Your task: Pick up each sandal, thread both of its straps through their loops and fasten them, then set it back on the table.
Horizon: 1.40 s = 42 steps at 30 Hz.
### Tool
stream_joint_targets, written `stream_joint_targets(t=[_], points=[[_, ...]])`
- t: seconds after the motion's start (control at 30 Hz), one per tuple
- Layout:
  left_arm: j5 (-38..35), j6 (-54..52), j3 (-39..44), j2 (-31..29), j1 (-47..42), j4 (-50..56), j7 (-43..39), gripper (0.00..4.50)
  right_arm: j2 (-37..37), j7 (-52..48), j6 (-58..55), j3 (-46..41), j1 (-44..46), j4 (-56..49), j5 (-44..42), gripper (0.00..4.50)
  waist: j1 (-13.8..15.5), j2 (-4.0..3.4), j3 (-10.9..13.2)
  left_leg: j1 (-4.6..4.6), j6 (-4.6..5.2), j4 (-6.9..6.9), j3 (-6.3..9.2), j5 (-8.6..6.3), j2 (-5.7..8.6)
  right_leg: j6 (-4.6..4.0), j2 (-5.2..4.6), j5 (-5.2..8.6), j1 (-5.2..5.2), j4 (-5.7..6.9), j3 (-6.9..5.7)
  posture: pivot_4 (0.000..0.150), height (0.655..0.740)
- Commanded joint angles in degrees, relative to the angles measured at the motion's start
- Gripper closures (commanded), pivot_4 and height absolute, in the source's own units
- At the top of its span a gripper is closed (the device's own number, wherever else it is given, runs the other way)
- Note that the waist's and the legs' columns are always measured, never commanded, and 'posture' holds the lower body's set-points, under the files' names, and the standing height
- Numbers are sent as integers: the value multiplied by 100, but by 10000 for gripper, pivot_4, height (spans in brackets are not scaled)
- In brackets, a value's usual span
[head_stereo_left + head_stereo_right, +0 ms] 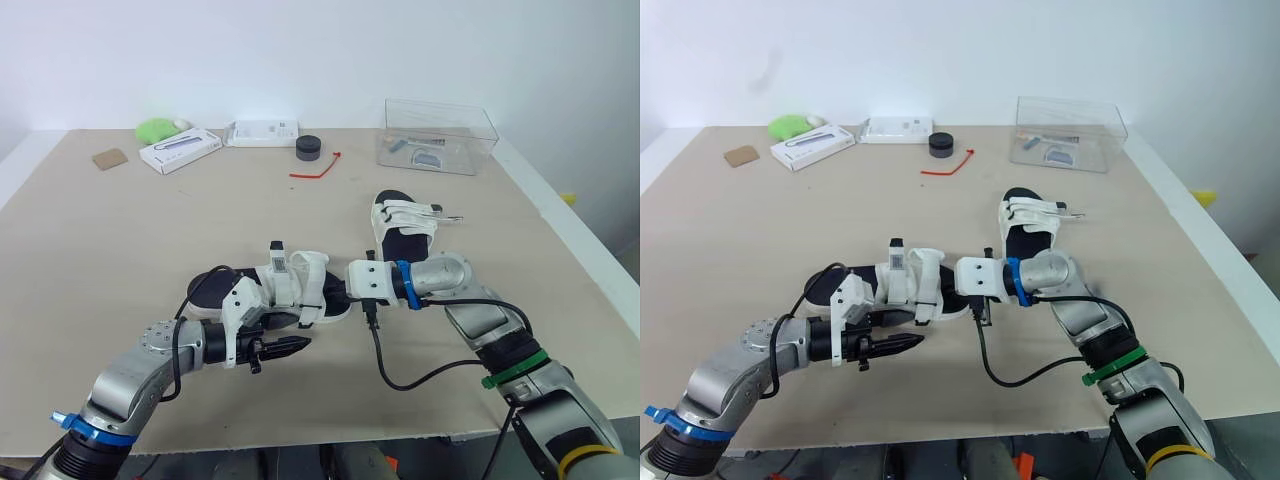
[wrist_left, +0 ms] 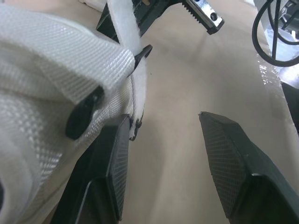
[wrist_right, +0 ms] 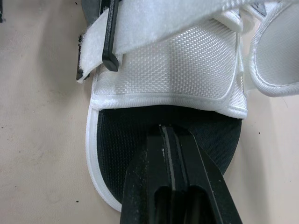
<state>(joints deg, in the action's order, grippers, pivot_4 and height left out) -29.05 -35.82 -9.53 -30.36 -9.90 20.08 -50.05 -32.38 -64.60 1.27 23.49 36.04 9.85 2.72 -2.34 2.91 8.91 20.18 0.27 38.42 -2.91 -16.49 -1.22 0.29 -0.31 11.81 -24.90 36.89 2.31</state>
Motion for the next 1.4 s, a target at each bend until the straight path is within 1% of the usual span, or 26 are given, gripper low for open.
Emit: stream_joint_targets(t=[0.03, 0.13, 0.2, 0.23, 0.3, 0.33, 0.37, 0.57, 0.77, 1.03, 1.07, 1.13, 1.17, 1.2, 1.23, 1.27, 1.3, 1.33, 1.37, 1.4], points=[[93, 173, -117, 68, -169, -22, -42, 20887, -180, -108, -321, 314, -297, 339, 457, 45000, 0, 0, 0, 0, 0, 0, 0, 0, 0, 0, 0, 0, 0, 0, 0, 1500, 7400], [125, 187, -204, 89, -240, -79, -71, 20887, -185, -107, -335, 308, -292, 330, 464, 45000, 0, 0, 0, 0, 0, -1, 0, 0, 0, 4, 1, -2, 0, 0, 0, 1500, 7400], [174, 207, -268, 56, -278, -125, -141, 27942, -198, -111, -341, 304, -294, 326, 468, 45000, 0, 0, 0, 0, 1, -1, 0, 0, 0, 5, 1, -3, 0, 0, 0, 1500, 7400], [180, 207, -281, 41, -281, -126, -171, 29385, -204, -112, -345, 301, -299, 318, 468, 45000, 0, 0, 0, 0, 1, -1, 1, 0, 0, 5, 1, -3, -1, -1, 0, 1500, 7400], [166, 192, -283, -9, -247, -89, -232, 39726, -215, -114, -357, 297, -316, 297, 468, 45000, 0, 0, 0, 0, 1, 0, 0, 0, 0, 4, 1, -2, 0, 0, 1, 1500, 7400], [151, 184, -276, -36, -218, -66, -264, 43434, -219, -115, -363, 296, -325, 290, 467, 45000, 0, 0, 0, 0, 1, 0, 0, 0, 0, 4, 1, -3, 0, -1, 1, 1500, 7400], [126, 179, -269, -81, -165, -23, -318, 44282, -226, -117, -363, 297, -336, 285, 469, 45000, 0, 0, 0, 1, 1, 0, 0, 0, 0, 5, 0, -3, 0, -1, 0, 1500, 7400], [-81, 39, -259, -331, 155, 371, -547, 44282, -243, -135, -394, 303, -364, 237, 464, 45000, 0, -1, 0, 3, 4, -1, 0, -3, 0, 2, -1, 1, -2, -3, 0, 1500, 7400], [-484, -263, -181, -730, 568, 1017, -710, 44282, -248, -153, -414, 313, -370, 213, 464, 45000, 5, -2, 0, 4, 5, -1, 0, -5, 0, 1, -4, 5, -2, -5, -1, 1500, 7400], [-861, -691, 75, -1109, 660, 1437, -694, 44282, -184, -160, -349, 347, -283, 342, 490, 45000, 23, -3, -1, 3, 6, -2, 1, -6, 0, -3, 0, 8, -2, -6, -3, 1500, 7400], [-851, -688, 89, -1188, 678, 1491, -729, 39751, -179, -160, -344, 351, -272, 352, 490, 45000, 25, -3, -1, 3, 6, -2, 1, -6, 0, -3, 0, 8, -3, -6, -3, 1500, 7400], [-779, -608, 118, -1375, 708, 1556, -826, 37203, -171, -160, -332, 360, -253, 374, 488, 45000, 38, -4, -1, 3, 7, -2, 1, -6, -1, -3, 2, 8, -4, -6, -3, 1500, 7400], [-698, -510, 143, -1487, 715, 1579, -889, 30760, -171, -162, -325, 363, -247, 382, 488, 45000, 46, -5, -1, 3, 7, -4, 1, -7, -2, -5, 2, 9, -5, -6, -3, 1500, 7400], [-532, -322, 155, -1646, 715, 1603, -979, 30045, -173, -167, -315, 367, -244, 388, 489, 45000, 58, -6, 0, 3, 7, -4, 1, -7, -1, -6, 2, 10, -5, -6, -3, 1500, 7400], [-287, -49, 153, -1853, 713, 1617, -1108, 24076, -175, -173, -305, 370, -239, 400, 489, 45000, 59, -4, 1, 1, 7, -3, 0, -6, -1, -5, 2, 9, -5, -6, -2, 1500, 7400], [-56, 199, 139, -2022, 713, 1615, -1211, 22489, -177, -175, -296, 371, -236, 412, 490, 45000, 65, -2, 2, 2, 7, -2, 1, -6, -2, -6, 2, 9, -5, -6, -3, 1500, 7400], [170, 465, 115, -2183, 719, 1602, -1310, 17312, -179, -177, -287, 373, -233, 422, 489, 45000, 72, -10, -2, 1, 6, -2, 1, -6, -3, -6, 3, 8, -6, -6, -4, 1500, 7400], [683, 1115, 65, -2499, 711, 1541, -1489, 15601, -188, -187, -269, 375, -230, 437, 489, 45000, 75, -17, -5, -1, 6, -2, 1, -6, -3, -7, 2, 9, -5, -6, -3, 1500, 7400], [1293, 1997, 36, -2769, 636, 1431, -1630, 11924, -195, -198, -250, 377, -224, 456, 490, 45000, 77, -15, -3, -2, 6, -2, -3, -6, -2, -7, 0, 9, -5, -5, -1, 1500, 7400], [1713, 2726, 29, -2878, 506, 1310, -1690, 11924, -202, -209, -227, 383, -217, 473, 495, 45000, 82, -16, -3, 0, 6, -3, -4, -6, -3, -10, 1, 8, -7, -7, -2, 1500, 7400]])
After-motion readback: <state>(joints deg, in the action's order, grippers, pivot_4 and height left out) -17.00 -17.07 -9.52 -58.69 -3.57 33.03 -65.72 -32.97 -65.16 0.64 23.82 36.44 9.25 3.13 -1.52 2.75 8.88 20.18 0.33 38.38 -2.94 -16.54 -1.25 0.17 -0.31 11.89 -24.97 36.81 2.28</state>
